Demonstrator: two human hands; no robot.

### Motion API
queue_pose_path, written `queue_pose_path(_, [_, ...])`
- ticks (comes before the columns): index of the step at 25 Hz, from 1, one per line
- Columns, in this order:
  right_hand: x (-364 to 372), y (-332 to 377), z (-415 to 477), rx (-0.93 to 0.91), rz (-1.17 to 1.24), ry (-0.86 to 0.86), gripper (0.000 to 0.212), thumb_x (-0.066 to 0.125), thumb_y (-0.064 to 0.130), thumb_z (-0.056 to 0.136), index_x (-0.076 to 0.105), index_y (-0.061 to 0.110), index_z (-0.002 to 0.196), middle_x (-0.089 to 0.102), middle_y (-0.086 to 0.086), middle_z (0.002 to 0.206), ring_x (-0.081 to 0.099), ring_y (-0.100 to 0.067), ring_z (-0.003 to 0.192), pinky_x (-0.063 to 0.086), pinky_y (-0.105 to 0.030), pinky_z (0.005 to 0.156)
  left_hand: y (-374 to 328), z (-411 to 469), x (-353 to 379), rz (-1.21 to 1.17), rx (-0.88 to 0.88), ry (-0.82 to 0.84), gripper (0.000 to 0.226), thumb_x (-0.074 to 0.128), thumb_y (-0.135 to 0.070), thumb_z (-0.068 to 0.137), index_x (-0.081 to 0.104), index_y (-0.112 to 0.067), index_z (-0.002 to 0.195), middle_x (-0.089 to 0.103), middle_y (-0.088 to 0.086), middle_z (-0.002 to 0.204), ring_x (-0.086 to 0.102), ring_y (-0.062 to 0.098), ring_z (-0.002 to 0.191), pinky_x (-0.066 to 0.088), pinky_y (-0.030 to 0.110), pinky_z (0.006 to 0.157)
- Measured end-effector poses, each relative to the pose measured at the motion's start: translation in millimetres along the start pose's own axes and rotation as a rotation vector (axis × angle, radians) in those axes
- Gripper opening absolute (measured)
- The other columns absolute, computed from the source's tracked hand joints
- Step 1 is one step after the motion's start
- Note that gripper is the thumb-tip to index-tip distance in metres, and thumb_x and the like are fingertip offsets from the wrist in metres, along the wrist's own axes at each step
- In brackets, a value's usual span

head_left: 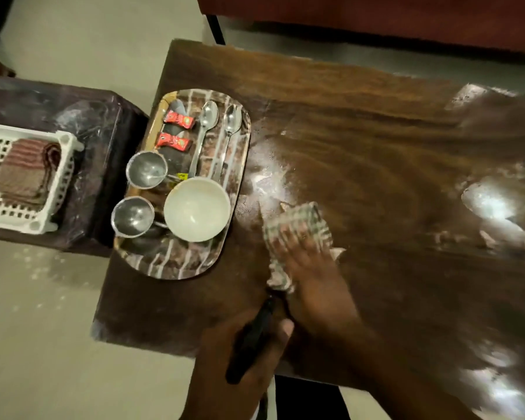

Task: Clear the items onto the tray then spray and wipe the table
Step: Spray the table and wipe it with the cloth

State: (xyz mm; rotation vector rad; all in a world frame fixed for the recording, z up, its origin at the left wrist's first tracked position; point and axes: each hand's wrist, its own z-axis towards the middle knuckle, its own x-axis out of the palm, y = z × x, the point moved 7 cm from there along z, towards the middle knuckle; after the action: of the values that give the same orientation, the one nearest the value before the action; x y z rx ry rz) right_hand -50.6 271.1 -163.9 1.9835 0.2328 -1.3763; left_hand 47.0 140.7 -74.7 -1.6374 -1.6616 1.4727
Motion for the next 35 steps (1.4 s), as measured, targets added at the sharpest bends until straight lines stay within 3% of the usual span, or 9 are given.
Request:
queue_pose_path(3, [44,59,-55,-0.353,-0.099,0.185,0.072,0.05,0.045,0.1,0.03,0.031,0.168,0.019,0.004,0.178,0.005,-0.021,0.167,0.007,-0.048,0.133,20,-38,-17,0.076,0.01,0.132,0.032,0.082,-0.045,0.083,0.066,-0.072,0.085,0.066,-0.044,0.077,0.061,-0.024,0.072,0.045,-0.003,0.071])
queue_pose_path(6, [35,30,-105,-0.403,-0.168,0.242,0.089,0.063,0.029,0.089,0.023,0.032,0.169,0.015,0.006,0.179,0.002,-0.017,0.167,0.01,-0.046,0.133,28,-61,-27,-0.025,-0.032,0.233,0.01,0.08,-0.04,0.092,0.074,-0.041,0.085,0.072,-0.03,0.078,0.064,-0.017,0.072,0.047,0.001,0.068])
queue_pose_path(11, [6,-41,-169,0.353,0.101,-0.186,0.079,0.051,0.027,0.094,0.027,0.032,0.169,0.018,0.007,0.178,0.006,-0.02,0.167,0.024,-0.059,0.129,41,-70,-15,-0.292,-0.252,0.327,0.042,0.08,-0.028,0.085,0.061,0.01,0.087,0.048,0.002,0.053,0.05,0.013,0.045,0.045,0.022,0.05])
queue_pose_path(13, [27,-17,-173,0.639,0.175,-0.341,0.081,0.055,0.023,0.094,0.027,0.027,0.169,0.014,0.005,0.179,0.001,-0.021,0.167,0.017,-0.059,0.132,41,-75,-12,-0.277,-0.198,0.29,0.041,0.08,-0.027,0.086,0.061,0.008,0.084,0.047,0.01,0.055,0.049,0.016,0.047,0.045,0.024,0.051])
queue_pose_path(15, [54,35,-155,0.643,0.184,-0.329,0.088,0.06,0.022,0.092,0.02,0.028,0.171,0.007,0.004,0.18,-0.005,-0.021,0.167,0.01,-0.052,0.134,39,-81,-13,-0.259,-0.143,0.24,0.036,0.08,-0.025,0.088,0.061,0.004,0.078,0.048,0.01,0.056,0.051,0.014,0.048,0.045,0.022,0.052])
queue_pose_path(23, [81,90,-156,-0.134,-0.044,0.067,0.075,0.05,0.036,0.097,0.028,0.03,0.169,0.015,0.008,0.178,0.004,-0.015,0.167,0.011,-0.047,0.132,44,-80,-43,-0.092,-0.074,0.13,0.04,0.079,-0.024,0.09,0.057,-0.02,0.057,0.056,0.007,0.049,0.053,0.004,0.044,0.041,0.011,0.049])
queue_pose_path(28, [34,5,-206,0.265,0.054,-0.039,0.092,0.054,0.016,0.087,0.02,0.036,0.17,0.009,0.015,0.179,0.006,-0.014,0.167,0.026,-0.051,0.13,69,-85,-38,-0.196,-0.175,0.349,0.039,0.079,-0.035,0.091,0.059,-0.007,0.072,0.046,0.008,0.056,0.048,0.017,0.051,0.041,0.029,0.054])
queue_pose_path(31, [49,19,-195,0.527,0.189,-0.146,0.075,0.045,0.031,0.097,0.024,0.032,0.169,0.007,0.015,0.179,-0.001,-0.011,0.166,0.017,-0.05,0.132,67,-90,-34,-0.218,-0.181,0.388,0.031,0.08,-0.031,0.091,0.064,-0.01,0.075,0.047,0.002,0.058,0.048,0.01,0.051,0.039,0.015,0.056])
queue_pose_path(35, [77,86,-143,0.276,0.178,-0.052,0.087,0.064,0.034,0.09,0.026,0.037,0.168,0.007,0.016,0.177,-0.004,-0.004,0.165,0.012,-0.038,0.131,63,-84,-54,-0.096,-0.127,0.15,0.02,0.079,-0.039,0.095,0.074,-0.047,0.078,0.07,-0.012,0.063,0.062,-0.005,0.057,0.045,0.007,0.059])
